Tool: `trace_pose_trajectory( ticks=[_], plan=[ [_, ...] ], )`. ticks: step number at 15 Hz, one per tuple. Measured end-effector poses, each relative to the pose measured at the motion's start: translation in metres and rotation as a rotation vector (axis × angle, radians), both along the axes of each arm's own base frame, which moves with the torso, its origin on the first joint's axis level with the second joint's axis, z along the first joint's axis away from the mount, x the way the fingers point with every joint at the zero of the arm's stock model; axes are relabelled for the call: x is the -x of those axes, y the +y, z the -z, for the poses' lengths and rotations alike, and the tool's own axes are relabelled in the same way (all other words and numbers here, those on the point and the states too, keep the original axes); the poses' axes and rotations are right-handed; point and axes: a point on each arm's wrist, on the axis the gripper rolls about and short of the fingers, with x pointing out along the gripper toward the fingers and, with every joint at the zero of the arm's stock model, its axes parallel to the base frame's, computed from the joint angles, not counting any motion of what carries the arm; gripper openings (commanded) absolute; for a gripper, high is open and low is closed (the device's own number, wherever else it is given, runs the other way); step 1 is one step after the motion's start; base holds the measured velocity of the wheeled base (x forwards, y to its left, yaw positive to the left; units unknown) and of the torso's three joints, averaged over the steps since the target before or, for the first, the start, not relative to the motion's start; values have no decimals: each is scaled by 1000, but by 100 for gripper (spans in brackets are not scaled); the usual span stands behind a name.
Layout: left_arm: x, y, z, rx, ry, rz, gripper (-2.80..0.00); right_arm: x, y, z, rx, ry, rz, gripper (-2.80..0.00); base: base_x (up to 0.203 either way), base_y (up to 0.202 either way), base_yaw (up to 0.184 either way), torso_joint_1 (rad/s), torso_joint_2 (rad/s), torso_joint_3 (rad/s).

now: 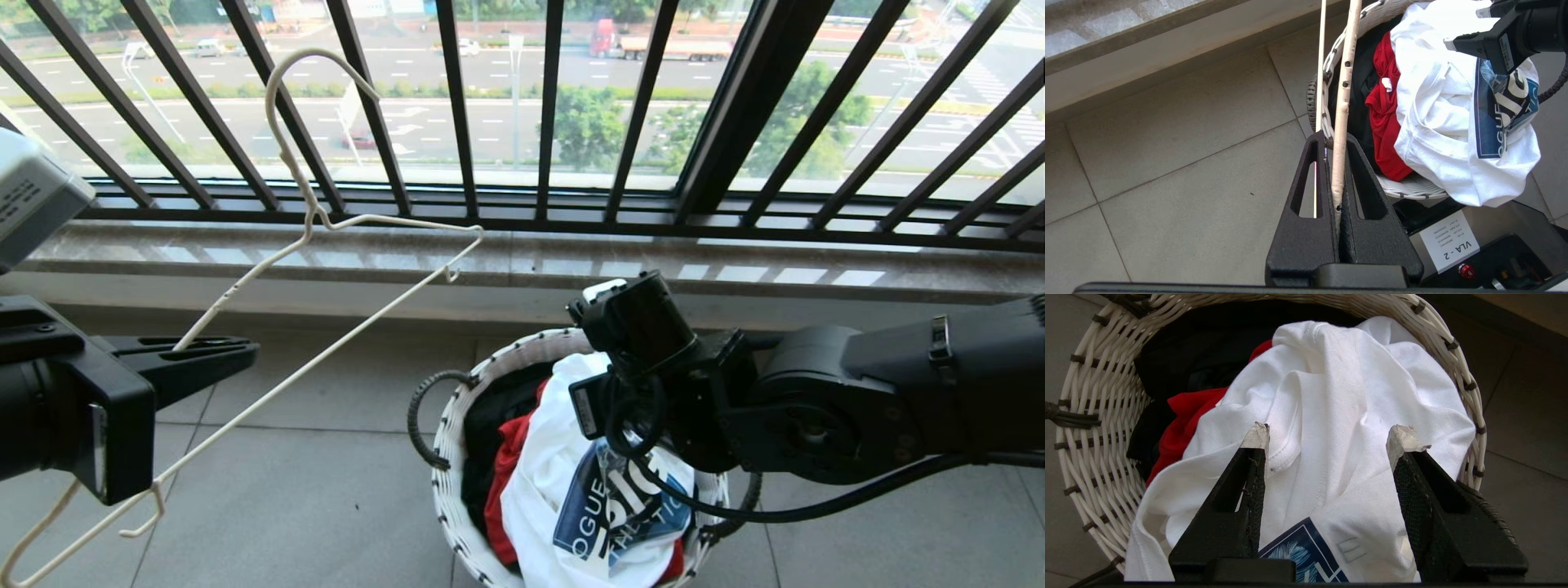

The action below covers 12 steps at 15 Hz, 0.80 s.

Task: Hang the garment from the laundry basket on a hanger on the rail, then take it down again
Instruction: Pick up clothes from the basket

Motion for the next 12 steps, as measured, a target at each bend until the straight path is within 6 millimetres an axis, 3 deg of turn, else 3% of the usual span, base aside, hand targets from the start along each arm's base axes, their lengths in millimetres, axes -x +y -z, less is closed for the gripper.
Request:
trace_pose_trajectory(
  ticks=[5, 9, 12],
  plan=[
    [-8, -5, 9, -28, 40, 1, -280, -26, 20, 9, 143, -74, 70, 0, 0, 0, 0, 0, 0, 0],
    [-9, -6, 13, -36, 49, -3, -280, -40, 20, 21, 273, -75, 125, 0, 0, 0, 0, 0, 0, 0],
    [-9, -6, 15, -40, 55, -3, -280, -44, 20, 19, 302, -85, 163, 0, 0, 0, 0, 0, 0, 0]
  ],
)
